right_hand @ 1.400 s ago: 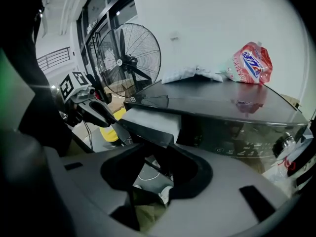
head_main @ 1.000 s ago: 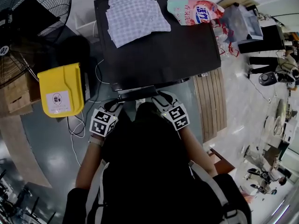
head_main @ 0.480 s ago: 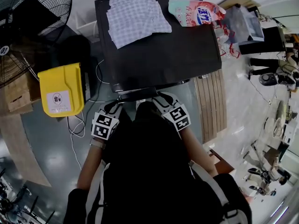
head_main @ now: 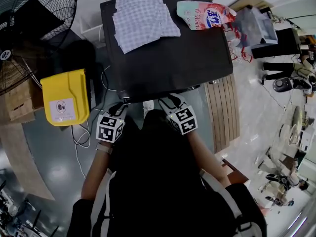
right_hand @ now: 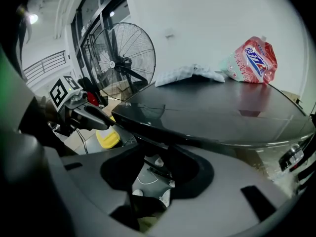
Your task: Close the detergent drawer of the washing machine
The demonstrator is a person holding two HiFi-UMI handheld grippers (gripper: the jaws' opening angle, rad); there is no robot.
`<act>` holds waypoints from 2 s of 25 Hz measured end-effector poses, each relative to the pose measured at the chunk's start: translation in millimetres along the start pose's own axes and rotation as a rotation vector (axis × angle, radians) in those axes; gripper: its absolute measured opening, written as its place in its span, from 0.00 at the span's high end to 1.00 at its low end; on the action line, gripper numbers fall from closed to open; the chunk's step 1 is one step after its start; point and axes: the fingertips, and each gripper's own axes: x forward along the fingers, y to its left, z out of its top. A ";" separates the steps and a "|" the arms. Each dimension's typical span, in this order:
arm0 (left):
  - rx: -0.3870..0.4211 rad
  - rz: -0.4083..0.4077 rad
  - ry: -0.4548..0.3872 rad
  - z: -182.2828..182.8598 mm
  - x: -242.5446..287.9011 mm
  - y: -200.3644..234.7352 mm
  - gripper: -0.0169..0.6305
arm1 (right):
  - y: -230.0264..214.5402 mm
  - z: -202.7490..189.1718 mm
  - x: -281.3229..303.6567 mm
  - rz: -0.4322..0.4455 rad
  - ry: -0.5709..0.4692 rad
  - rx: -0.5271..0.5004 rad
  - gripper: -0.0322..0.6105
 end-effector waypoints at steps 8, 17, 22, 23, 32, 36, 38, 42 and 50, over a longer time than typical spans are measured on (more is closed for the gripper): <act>-0.058 0.021 -0.024 1.4 1.6 4.0 0.82 | -4.3 -1.6 0.4 -0.045 -0.021 0.215 0.67; -0.118 0.077 -0.030 -5.1 -0.9 2.2 0.81 | 0.4 -9.0 -11.6 -0.144 -0.025 0.250 0.64; -0.108 0.082 0.019 -16.0 1.2 -4.2 0.82 | 10.3 -19.1 -12.2 -0.120 0.004 0.255 0.66; -0.098 0.078 0.025 -16.7 2.6 -7.0 0.82 | 12.1 -19.7 -11.9 -0.111 0.006 0.253 0.67; 0.040 0.027 0.033 -2.6 14.5 -29.5 0.94 | 21.0 -13.1 -1.8 -0.063 0.022 0.203 0.86; 0.054 0.003 0.055 -1.1 21.0 -36.1 0.95 | 17.1 -7.3 0.7 -0.064 0.025 0.191 0.88; 0.053 -0.011 0.066 -1.3 22.6 -38.1 0.95 | 16.6 -6.2 2.1 -0.057 0.039 0.192 0.89; 0.027 -0.035 0.072 0.7 25.5 -38.8 0.96 | 15.1 -6.3 6.7 -0.036 0.068 0.200 0.90; -0.008 -0.067 0.103 -1.3 34.9 -38.7 0.96 | 16.8 -7.0 18.5 0.021 0.133 0.186 0.92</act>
